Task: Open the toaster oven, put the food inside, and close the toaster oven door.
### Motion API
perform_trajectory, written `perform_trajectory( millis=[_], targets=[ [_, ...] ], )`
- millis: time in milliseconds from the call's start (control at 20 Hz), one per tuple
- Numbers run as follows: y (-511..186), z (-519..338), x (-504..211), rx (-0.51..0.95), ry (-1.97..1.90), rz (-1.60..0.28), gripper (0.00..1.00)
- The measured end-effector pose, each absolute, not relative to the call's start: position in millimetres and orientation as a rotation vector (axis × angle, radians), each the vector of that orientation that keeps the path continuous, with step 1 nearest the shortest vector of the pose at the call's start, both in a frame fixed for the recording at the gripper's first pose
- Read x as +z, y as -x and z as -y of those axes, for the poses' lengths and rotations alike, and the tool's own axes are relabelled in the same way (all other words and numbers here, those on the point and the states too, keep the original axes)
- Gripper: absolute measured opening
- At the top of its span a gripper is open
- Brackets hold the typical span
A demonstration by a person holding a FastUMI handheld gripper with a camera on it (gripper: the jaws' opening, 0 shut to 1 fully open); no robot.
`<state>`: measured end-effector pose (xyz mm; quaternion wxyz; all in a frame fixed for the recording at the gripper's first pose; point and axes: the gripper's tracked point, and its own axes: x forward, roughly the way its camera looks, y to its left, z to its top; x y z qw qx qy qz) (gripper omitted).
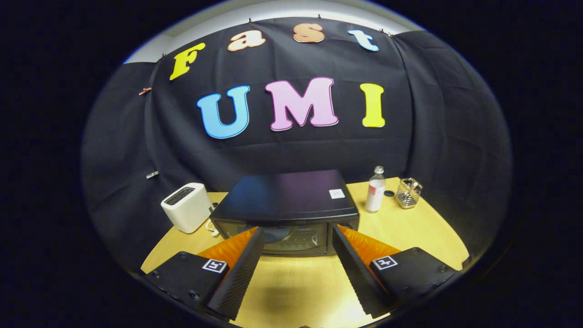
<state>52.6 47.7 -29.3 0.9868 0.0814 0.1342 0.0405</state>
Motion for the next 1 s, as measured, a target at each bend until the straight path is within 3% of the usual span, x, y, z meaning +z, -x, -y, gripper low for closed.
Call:
perform_trajectory(
  millis=[450,1000],
  targets=[
    [-12.2,4.1,5.5,-0.02,-0.204,-0.147,0.99],
    [-10.7,-14.3,20.2,0.024,-0.167,-0.126,0.99]
  ],
)
